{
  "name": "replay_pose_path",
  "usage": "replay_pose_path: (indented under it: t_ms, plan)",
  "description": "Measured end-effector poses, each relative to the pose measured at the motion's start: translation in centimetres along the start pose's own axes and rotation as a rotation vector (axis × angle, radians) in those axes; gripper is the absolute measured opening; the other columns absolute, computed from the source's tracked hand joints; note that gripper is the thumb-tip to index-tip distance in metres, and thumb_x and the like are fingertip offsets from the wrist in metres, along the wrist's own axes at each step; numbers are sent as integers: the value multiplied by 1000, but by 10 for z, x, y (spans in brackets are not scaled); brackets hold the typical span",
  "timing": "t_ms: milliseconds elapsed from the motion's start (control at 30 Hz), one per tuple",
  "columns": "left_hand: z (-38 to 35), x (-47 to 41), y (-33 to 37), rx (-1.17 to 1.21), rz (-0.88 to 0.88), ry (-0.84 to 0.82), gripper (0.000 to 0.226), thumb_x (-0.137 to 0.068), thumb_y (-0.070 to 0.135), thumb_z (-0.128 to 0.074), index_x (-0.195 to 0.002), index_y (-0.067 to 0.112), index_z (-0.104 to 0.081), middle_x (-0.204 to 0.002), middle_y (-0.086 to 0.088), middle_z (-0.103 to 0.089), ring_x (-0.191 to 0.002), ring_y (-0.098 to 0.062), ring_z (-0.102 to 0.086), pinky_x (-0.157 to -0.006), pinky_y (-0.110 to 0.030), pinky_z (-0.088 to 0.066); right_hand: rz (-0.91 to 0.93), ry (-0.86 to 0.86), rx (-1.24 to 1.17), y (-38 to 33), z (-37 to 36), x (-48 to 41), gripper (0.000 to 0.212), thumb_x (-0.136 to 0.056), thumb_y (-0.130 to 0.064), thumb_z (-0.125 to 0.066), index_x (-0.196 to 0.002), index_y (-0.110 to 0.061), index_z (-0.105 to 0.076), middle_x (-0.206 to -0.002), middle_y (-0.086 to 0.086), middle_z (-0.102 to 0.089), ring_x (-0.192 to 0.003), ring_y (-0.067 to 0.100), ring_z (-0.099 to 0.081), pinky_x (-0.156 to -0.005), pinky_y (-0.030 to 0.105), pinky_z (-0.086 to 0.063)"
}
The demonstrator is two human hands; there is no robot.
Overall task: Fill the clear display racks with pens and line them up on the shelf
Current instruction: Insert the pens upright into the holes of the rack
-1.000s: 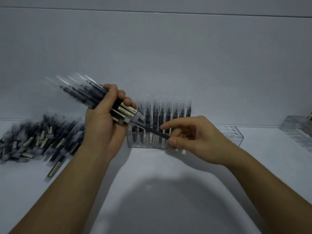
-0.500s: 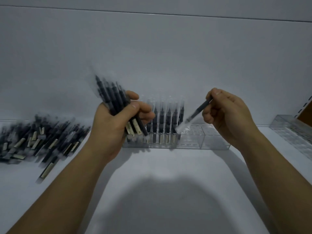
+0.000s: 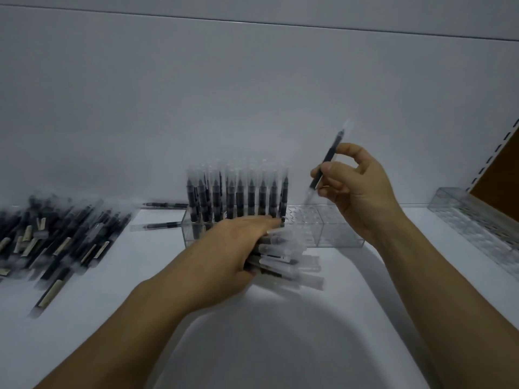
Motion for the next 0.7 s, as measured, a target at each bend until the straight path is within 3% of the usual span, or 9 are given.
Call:
replay_pose_path:
  t_ms: [67, 167, 233, 333, 500, 700]
  plan:
    - [-1, 0, -2, -49, 21, -5, 77, -79, -1, -59, -148, 29, -44, -146, 15, -49, -135, 3, -39, -114, -22, -35, 35, -8, 121, 3, -1, 2, 58, -92, 5, -66, -140, -18, -42, -86, 14, -76, -76, 24, -71, -64, 27, -56]
    - [-4, -1, 2, -50, 22, -3, 73, -77, 0, -56, -147, 20, -47, -142, 5, -54, -133, -9, -45, -112, -35, -41, 101, -51, 238, 6, -1, 4, 83, -93, 3, -68, -153, -36, -27, -94, 20, -75, -90, 30, -75, -71, 30, -58]
    - [-6, 0, 5, -95, 23, -4, 72, -75, 6, -54, -145, 18, -48, -141, 3, -55, -133, -14, -46, -113, -41, -39, 138, -36, 330, 6, -1, 5, 86, -93, 2, -68, -155, -37, -22, -94, 23, -73, -91, 30, -75, -74, 31, -60]
    - [-7, 0, 5, -151, 24, -3, 74, -77, 6, -55, -149, 20, -44, -146, 4, -51, -138, -14, -41, -117, -41, -32, 134, -67, 401, 9, -4, 7, 70, -96, 2, -63, -148, -31, -29, -93, 24, -72, -86, 30, -75, -74, 34, -61]
    - [-4, 0, 6, -136, 37, -23, 77, -82, 2, -57, -153, 24, -35, -152, 9, -42, -141, -6, -32, -120, -28, -25, 148, -188, 451, 15, -11, 9, 37, -106, -6, -49, -137, -24, -39, -88, 16, -74, -78, 32, -73, -68, 36, -61]
    - [-3, 0, 4, -103, 32, -15, 76, -83, 2, -56, -153, 26, -36, -151, 10, -43, -137, -4, -33, -117, -22, -26, 264, -180, 604, 19, -16, 13, 34, -101, -11, -61, -128, -25, -45, -81, 2, -70, -71, 22, -73, -67, 39, -63]
Point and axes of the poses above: each hand's wrist, its own x-axis away from the middle knuckle, its own z-axis out of the back of the hand, y = z × x, the point moved 2 cm from there along -x, towards the middle knuckle
